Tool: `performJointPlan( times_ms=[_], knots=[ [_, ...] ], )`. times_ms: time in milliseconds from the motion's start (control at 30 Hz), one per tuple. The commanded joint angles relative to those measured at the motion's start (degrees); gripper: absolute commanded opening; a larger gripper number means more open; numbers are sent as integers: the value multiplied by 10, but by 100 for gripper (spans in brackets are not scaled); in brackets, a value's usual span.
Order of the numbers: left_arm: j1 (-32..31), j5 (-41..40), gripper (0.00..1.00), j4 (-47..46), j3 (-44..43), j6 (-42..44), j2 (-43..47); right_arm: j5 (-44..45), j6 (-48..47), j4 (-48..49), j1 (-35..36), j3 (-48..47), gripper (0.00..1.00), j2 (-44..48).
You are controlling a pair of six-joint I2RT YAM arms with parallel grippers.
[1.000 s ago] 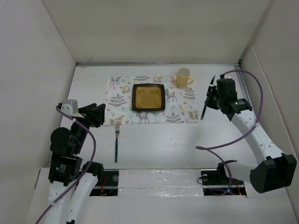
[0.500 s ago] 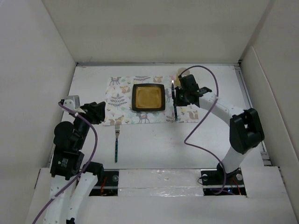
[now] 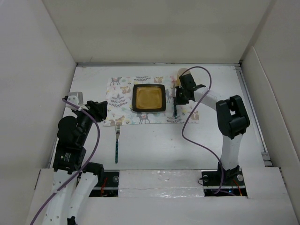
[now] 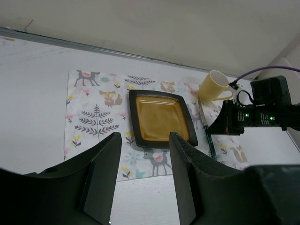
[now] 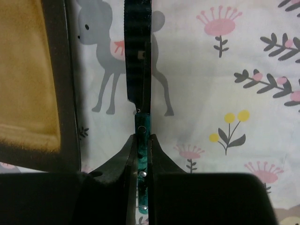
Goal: Set the dinner table for one person
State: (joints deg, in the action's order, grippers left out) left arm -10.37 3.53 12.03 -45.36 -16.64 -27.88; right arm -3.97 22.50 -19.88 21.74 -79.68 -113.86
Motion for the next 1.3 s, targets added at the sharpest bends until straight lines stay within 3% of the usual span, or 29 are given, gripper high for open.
performJointPlan(
  times_ms=[0,100,167,233,333,567,667,767,900,1100,1267],
  knots=[
    [4,7,43,-30,3,-4,-2,-8,4,32,-3,-37,0,-10],
    [4,8,43,-25,1,-3,-7,5,10,32,-3,-41,0,-21],
    [4,7,43,-27,2,-3,-8,7,13,30,-3,-38,5,-29],
    [4,-11,46,-23,3,-6,-10,18,18,38,-3,-25,18,-26],
    [4,-21,51,-15,-2,-8,-24,5,26,49,-3,-16,29,-2],
    [4,-29,54,6,-13,-8,-94,-6,32,78,-3,26,50,115],
    [-18,-64,54,47,-33,-16,-141,-9,32,105,8,83,51,171],
    [-32,-53,52,120,-54,-45,-193,9,46,155,37,197,51,294],
    [-107,-106,53,178,-99,-82,-236,35,59,193,83,271,50,383],
    [-107,-38,54,310,-141,-70,-337,44,76,229,116,374,50,524],
    [-113,-39,55,402,-137,-89,-386,57,75,241,121,430,49,611]
  ],
)
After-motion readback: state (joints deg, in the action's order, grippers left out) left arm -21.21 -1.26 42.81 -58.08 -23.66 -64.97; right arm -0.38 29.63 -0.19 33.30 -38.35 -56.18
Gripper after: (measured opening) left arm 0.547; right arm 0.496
